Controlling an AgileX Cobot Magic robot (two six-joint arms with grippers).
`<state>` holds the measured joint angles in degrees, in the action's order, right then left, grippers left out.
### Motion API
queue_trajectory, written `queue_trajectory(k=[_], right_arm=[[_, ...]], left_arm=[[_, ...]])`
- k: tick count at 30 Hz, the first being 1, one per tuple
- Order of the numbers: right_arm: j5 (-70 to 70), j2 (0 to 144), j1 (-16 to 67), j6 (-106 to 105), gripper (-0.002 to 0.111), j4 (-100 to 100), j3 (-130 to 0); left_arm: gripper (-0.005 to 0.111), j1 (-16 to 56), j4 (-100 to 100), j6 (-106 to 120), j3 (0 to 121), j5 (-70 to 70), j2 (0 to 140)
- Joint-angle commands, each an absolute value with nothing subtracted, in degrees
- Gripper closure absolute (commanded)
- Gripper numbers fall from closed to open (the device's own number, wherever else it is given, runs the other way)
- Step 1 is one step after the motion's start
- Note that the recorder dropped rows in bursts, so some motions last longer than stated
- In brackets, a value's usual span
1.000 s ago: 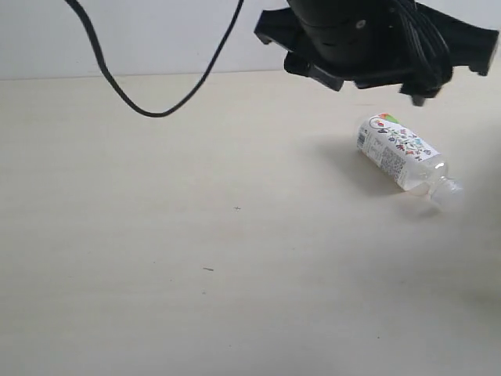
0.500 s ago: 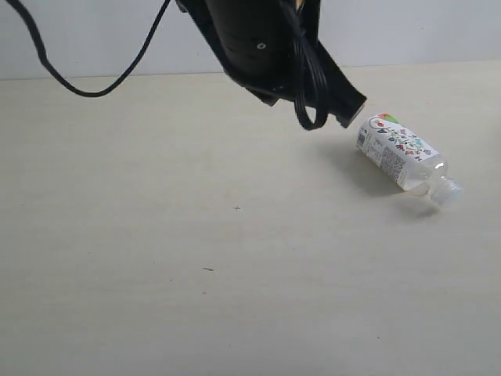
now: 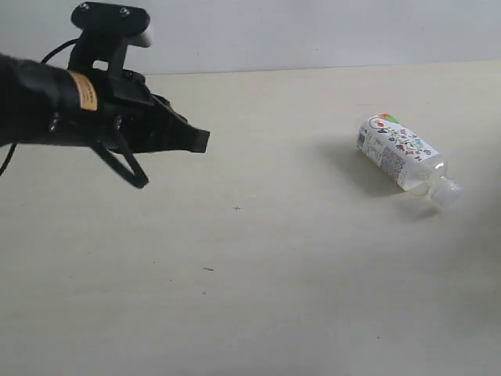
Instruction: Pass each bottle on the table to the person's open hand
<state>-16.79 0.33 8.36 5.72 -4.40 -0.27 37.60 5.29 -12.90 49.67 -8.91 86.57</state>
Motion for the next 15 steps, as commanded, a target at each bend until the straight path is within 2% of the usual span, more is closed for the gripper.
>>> queue_trajectory(k=[1, 4, 12, 15], right_arm=[[-16.3, 0.0, 8.3, 5.7, 0.108, -4.5, 0.0], [-16.3, 0.0, 8.3, 5.7, 0.108, -4.5, 0.0], [-16.3, 0.0, 8.3, 5.7, 0.108, -4.5, 0.0], [-16.3, 0.0, 8.3, 5.7, 0.108, -4.5, 0.0]], left_arm=[[0.107, 37.2, 4.3, -13.7, 39.6, 5.8, 82.6], [0.107, 37.2, 4.3, -18.1, 31.2, 17.7, 79.3], [0.107, 37.2, 5.2, -20.5, 16.2, 37.9, 71.9], [0.107, 37.2, 5.2, -19.9, 12.9, 39.5, 68.3]])
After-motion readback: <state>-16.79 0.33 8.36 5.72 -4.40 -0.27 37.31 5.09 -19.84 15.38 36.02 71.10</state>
